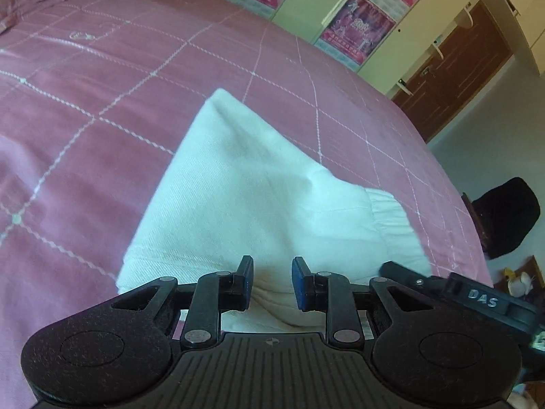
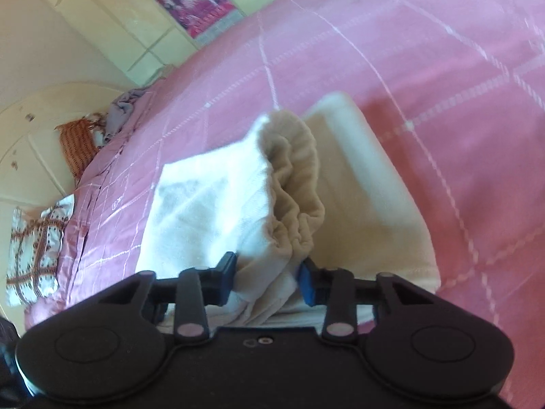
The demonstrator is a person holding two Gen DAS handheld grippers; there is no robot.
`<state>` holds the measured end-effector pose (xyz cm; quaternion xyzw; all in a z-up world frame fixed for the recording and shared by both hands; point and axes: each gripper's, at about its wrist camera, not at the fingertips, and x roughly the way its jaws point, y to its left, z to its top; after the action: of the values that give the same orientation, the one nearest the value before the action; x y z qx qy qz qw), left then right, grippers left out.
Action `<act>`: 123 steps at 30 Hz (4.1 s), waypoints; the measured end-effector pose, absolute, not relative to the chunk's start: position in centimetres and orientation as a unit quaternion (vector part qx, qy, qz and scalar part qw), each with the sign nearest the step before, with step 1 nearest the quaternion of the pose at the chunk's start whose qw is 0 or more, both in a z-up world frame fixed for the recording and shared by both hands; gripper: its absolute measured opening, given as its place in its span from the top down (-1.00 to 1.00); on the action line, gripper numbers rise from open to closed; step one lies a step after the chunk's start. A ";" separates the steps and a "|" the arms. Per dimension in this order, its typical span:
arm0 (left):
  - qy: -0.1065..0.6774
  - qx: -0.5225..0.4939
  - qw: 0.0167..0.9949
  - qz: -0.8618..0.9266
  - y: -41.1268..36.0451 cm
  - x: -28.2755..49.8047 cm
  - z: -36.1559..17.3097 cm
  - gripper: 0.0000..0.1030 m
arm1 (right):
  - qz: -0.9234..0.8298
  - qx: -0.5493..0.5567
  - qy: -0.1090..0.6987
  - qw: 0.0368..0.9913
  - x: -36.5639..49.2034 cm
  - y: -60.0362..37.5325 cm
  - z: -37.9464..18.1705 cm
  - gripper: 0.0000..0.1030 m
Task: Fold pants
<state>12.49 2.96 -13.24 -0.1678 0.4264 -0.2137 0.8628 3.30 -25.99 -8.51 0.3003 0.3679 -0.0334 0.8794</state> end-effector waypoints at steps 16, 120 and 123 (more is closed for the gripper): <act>0.453 -0.145 0.852 -0.218 0.4 12.2 -15.0 0.51 | -0.057 0.265 0.386 0.882 1.1 -31.2 -9.6 0.37; 0.445 0.010 0.868 -0.219 -1.8 12.3 -12.8 0.51 | -0.050 -0.036 0.380 0.923 2.1 -24.5 -8.4 0.55; 0.424 0.028 0.879 -0.215 -1.8 11.4 -11.7 0.51 | -0.055 -0.029 0.385 0.921 1.7 -24.6 -8.1 0.53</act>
<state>11.36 -1.77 -11.72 0.0281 0.4242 -0.2152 0.8792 1.72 -24.58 -8.13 -0.0291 0.3848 -0.0551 0.9209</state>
